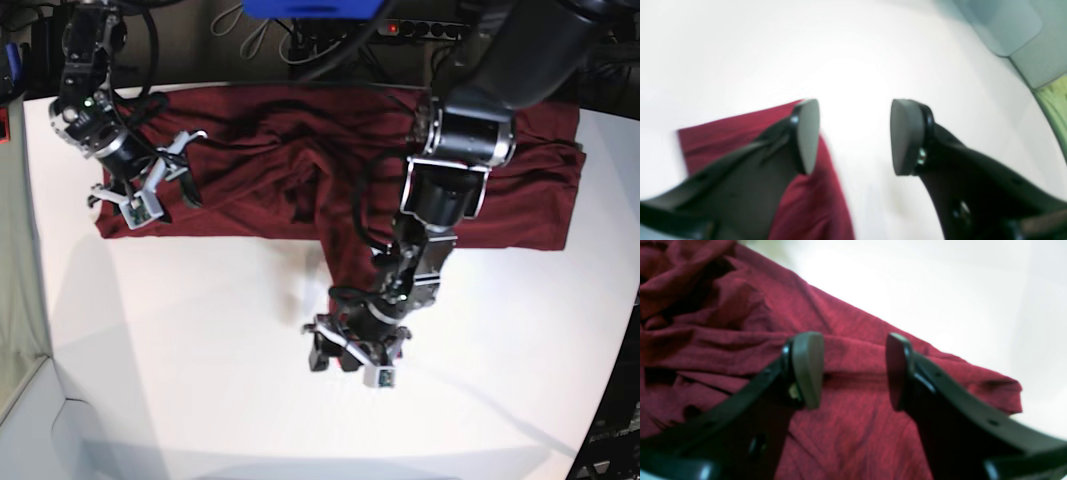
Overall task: Layout the t-shirt on the table in an organized manner, then fold the t-shirt properly
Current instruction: 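Grasp the hanging sleeve end with the left gripper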
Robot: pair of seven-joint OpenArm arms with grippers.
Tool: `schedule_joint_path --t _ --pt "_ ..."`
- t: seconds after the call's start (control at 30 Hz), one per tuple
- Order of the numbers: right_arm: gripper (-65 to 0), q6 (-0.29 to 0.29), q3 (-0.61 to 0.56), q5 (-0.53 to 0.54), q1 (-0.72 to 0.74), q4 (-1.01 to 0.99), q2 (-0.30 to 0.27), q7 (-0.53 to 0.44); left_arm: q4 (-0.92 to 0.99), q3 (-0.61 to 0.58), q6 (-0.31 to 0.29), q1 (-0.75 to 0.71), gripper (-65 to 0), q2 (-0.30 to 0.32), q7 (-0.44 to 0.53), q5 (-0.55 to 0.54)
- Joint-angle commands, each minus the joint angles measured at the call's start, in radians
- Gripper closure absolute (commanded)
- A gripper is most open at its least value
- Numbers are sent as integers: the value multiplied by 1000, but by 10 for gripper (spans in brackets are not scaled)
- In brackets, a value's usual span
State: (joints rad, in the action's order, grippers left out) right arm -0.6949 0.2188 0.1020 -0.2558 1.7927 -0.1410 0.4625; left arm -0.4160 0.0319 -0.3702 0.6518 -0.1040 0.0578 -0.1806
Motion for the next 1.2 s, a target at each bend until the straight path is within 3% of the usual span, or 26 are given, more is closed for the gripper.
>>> schedule_joint_path --t 0.0,0.1,0.2,0.27,0.87,0.97,1.03,1.17 --pt "-306 -3 3 17 8 29 -7 -21 10 1 -10 30 -328 -10 40 6" --pt "-306 -3 3 17 8 60 -7 3 52 7 6 30 -328 -13 92 22" --pt "-306 -3 3 17 8 78 -9 14 84 6 89 24 -328 -7 126 22" --pt "-306 -3 1 17 8 78 -9 14 108 0 113 24 -328 10 141 23" --pt "-306 -3 0 17 8 78 -9 15 196 -3 141 24 -326 3 135 26" --pt "-306 -3 -2 17 8 78 -9 15 197 -42 141 23 -323 5 135 80" --pt "-306 -3 -2 17 8 78 -9 15 197 -86 141 0 -288 5 135 129" --pt "-306 -3 3 17 8 78 -9 15 197 -105 161 -17 -152 11 133 175"
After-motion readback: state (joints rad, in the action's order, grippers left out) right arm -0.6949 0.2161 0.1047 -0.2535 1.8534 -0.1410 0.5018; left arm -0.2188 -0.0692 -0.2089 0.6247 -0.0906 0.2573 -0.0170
